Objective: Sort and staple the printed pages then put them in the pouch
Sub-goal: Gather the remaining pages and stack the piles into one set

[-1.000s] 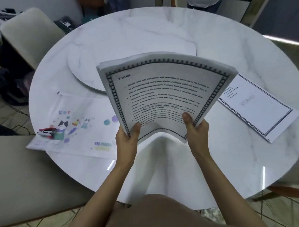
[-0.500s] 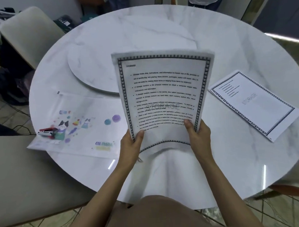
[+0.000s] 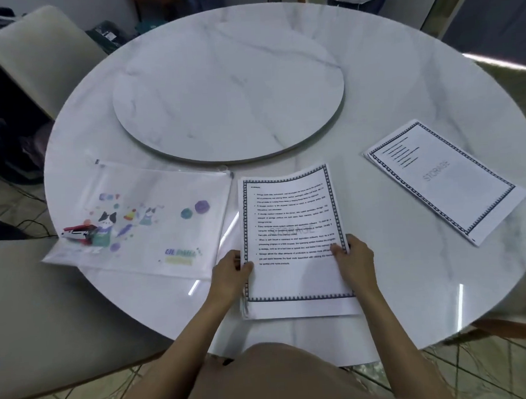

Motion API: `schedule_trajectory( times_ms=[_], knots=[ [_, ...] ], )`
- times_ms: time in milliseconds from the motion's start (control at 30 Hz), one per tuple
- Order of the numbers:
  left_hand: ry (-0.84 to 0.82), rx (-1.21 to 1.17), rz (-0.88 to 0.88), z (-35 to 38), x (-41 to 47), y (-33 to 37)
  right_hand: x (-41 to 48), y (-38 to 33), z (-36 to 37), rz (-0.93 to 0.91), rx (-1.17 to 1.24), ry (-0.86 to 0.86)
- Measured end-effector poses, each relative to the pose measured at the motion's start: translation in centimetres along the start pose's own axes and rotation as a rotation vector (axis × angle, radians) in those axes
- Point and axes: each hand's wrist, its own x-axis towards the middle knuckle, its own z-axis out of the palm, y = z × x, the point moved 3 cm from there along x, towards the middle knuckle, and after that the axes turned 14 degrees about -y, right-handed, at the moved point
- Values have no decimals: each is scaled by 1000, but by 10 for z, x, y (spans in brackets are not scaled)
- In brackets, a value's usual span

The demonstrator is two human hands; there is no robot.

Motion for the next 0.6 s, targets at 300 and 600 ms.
schedule_trajectory(
  times_ms=[300,600],
  knots=[
    [12,-250,-29,-19,-13,-21,2,0,-8,-34,-142,130],
    [-28,-309,24,-53,-32,-42,15,-61,25,-277,-293,47]
  ],
)
